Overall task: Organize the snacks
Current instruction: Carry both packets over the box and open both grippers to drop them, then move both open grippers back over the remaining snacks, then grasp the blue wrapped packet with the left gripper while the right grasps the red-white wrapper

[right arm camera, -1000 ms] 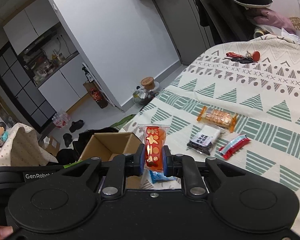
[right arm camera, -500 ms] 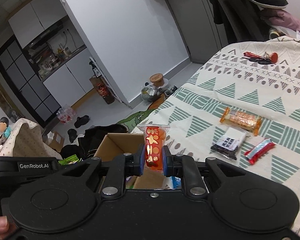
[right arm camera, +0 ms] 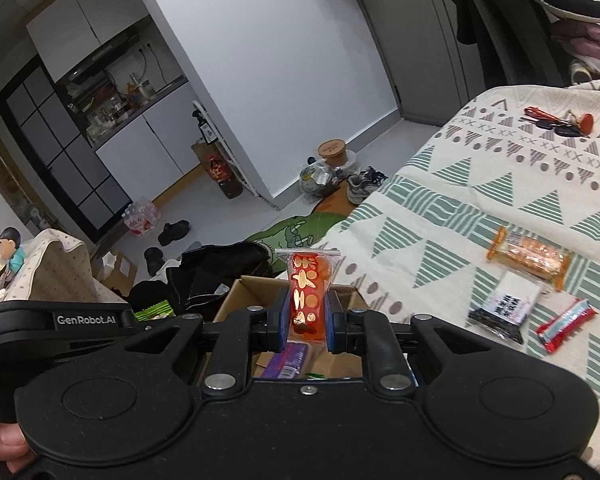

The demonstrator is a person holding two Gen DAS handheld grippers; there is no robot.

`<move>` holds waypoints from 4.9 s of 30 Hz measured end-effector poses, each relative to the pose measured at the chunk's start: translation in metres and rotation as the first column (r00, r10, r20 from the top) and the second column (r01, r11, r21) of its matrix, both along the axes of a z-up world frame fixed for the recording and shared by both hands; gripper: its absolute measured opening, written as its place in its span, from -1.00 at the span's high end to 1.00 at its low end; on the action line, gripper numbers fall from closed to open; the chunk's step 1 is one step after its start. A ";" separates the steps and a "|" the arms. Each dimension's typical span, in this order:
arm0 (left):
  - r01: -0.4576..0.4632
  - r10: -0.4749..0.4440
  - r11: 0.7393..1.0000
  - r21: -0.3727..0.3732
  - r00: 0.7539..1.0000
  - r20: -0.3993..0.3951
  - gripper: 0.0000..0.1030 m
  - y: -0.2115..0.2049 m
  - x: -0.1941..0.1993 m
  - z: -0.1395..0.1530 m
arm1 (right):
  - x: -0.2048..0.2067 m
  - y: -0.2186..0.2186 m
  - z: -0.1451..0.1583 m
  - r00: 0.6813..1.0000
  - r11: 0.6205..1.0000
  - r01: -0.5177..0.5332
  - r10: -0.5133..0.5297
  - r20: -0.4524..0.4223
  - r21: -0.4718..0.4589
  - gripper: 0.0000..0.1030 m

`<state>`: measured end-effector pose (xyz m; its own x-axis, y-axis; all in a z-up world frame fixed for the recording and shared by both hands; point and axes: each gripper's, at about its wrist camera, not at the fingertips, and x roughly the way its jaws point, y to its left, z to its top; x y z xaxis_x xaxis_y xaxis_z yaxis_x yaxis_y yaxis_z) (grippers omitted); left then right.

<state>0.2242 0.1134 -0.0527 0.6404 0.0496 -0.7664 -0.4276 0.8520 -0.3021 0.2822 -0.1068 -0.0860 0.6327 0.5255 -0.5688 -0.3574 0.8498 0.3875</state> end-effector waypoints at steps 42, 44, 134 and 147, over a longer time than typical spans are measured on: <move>-0.019 0.020 1.000 0.021 0.999 -0.045 -0.53 -0.012 -0.023 -0.002 | -0.015 -0.038 -0.002 0.996 0.996 0.085 -0.086 -0.040 -0.009 -0.02; -0.012 0.013 1.000 0.019 0.999 -0.041 -0.54 -0.019 -0.025 -0.003 | -0.020 -0.046 -0.001 0.995 0.995 0.098 -0.099 -0.024 -0.020 -0.21; -0.089 0.118 0.969 0.230 0.987 -0.114 0.23 -0.182 0.065 -0.156 | 0.079 -0.163 -0.143 0.954 0.971 0.238 -0.240 -0.179 -0.037 0.17; -0.086 0.093 0.987 0.134 0.994 -0.049 0.28 -0.176 0.033 -0.127 | 0.075 -0.153 -0.132 0.962 0.963 0.227 -0.245 -0.118 -0.146 0.59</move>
<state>0.2577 -0.0623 -0.1799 0.5862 0.2077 -0.7831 -0.5168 0.8403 -0.1640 0.3572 -0.2594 -0.2176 0.6433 0.2863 -0.7101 -0.0932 0.9498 0.2985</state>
